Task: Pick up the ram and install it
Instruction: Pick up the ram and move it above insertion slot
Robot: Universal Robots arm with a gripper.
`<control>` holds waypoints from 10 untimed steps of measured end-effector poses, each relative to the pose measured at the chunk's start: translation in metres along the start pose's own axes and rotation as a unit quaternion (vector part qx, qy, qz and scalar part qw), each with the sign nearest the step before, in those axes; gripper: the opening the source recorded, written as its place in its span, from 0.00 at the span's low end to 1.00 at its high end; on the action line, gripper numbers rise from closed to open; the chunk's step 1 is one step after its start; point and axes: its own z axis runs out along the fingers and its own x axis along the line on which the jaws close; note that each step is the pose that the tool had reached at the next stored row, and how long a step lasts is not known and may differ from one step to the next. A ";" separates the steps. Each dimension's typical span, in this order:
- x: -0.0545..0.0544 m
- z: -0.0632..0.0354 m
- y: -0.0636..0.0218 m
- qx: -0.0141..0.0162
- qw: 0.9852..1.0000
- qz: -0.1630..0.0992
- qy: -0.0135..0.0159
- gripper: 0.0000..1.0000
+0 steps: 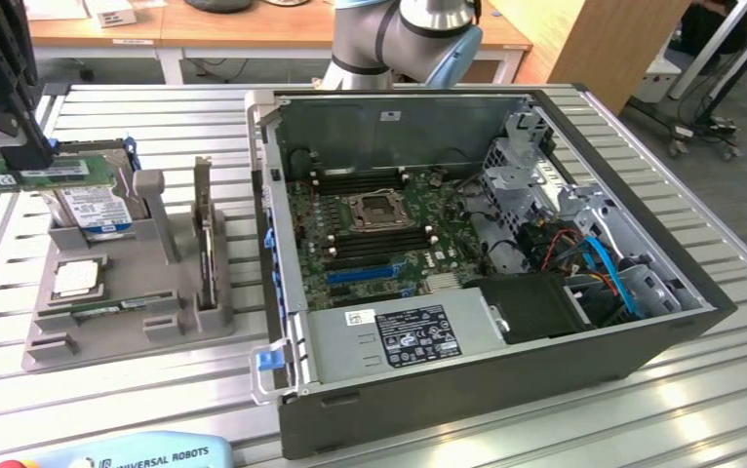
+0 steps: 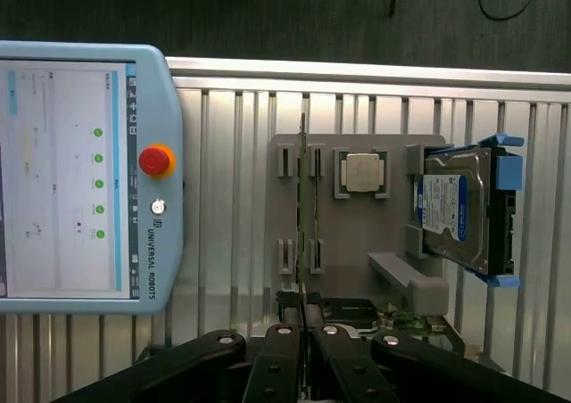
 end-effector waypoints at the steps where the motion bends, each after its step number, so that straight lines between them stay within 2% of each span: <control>1: 0.000 -0.0008 0.0000 0.000 1.000 0.000 0.000 0.11; 10: 0.000 -0.0013 -0.0014 0.000 1.000 0.000 0.000 0.11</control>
